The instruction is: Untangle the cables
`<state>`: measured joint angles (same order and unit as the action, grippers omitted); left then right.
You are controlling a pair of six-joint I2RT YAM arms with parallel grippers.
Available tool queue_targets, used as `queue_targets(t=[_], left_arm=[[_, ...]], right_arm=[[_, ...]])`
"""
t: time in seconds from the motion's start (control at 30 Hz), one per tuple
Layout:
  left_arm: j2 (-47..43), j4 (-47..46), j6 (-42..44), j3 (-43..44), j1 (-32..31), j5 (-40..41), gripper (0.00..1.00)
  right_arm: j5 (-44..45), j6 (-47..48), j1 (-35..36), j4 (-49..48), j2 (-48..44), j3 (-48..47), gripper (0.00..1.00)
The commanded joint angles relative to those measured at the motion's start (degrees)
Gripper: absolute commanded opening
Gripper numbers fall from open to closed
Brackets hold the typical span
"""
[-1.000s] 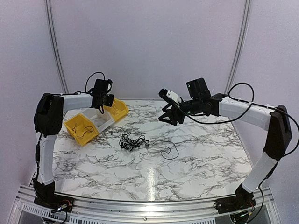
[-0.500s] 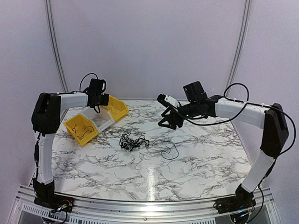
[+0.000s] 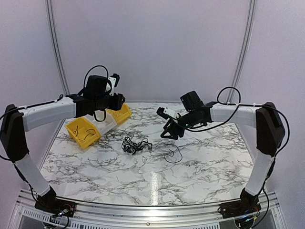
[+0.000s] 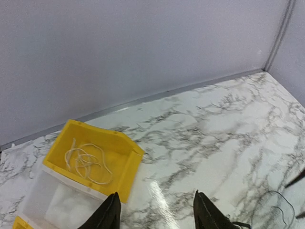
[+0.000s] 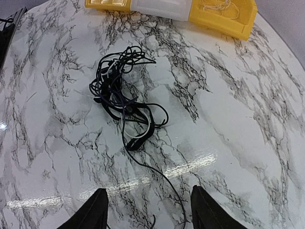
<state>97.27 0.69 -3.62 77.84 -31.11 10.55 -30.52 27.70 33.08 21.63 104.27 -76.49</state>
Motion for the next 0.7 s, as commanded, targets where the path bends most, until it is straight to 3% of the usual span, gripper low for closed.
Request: queue_targets(t=[0.0,0.27,0.37,0.67], left_arm=[[-4.2,2.1,-6.4,-10.9,-5.7,-4.8,0.52],[-10.6,-5.1,-24.8,-27.4,-9.3,-2.1,0.45],[-10.4,-11.7,-26.3,-31.4,-9.3,-5.9,0.43],[-3.7,-17.3,-27.6,-31.8,-9.2,-10.4,0.44]], right_arm=[[0.9,1.0,0.8,1.8,1.7,-3.3,0.58],[8.1,2.1,9.6,3.9,8.9,-11.2,0.65],[8.9,1.4,11.9,7.7,14.6,-18.3,0.66],[5.7,-2.4,13.2,15.0,27.2,-34.3,0.67]])
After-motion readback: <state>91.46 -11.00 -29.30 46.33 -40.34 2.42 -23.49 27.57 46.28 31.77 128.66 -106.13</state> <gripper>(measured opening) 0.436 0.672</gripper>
